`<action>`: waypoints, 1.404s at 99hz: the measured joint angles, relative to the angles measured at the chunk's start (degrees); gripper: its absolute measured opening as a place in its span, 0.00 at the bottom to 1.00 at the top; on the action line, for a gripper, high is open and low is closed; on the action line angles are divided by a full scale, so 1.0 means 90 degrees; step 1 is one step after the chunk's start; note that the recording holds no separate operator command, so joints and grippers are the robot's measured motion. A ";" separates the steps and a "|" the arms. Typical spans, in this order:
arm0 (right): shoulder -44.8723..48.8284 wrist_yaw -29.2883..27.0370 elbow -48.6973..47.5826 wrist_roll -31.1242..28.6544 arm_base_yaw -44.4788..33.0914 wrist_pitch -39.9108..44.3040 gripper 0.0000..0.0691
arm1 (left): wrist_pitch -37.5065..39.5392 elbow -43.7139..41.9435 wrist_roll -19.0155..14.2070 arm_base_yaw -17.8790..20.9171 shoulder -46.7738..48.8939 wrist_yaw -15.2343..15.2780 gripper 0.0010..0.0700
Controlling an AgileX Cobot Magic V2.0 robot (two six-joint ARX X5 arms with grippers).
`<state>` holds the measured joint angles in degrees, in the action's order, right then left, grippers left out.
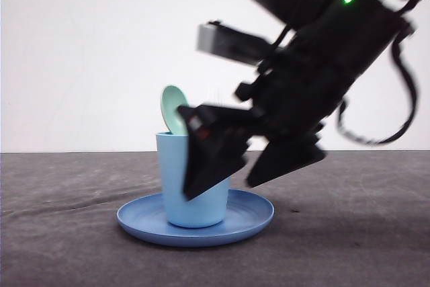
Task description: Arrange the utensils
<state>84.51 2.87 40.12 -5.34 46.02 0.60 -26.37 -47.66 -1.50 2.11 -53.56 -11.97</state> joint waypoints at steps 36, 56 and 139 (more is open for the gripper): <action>-0.2288 -0.0294 0.0032 -0.0032 -0.1236 0.2616 0.93 | 0.0000 0.0000 -0.0005 0.0000 0.0000 0.0000 0.33; -0.3179 0.0177 0.0491 -0.0087 -0.2681 0.3934 0.93 | 0.0000 0.0000 -0.0005 0.0000 0.0000 0.0000 0.33; -0.3378 0.0165 0.0804 0.0051 -0.4388 0.4728 0.83 | -0.0056 0.0000 -0.0005 -0.0100 0.0000 0.0002 0.33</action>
<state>54.11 4.36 47.35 -4.89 6.52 43.16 -26.87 -47.66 -1.54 1.21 -53.56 -11.94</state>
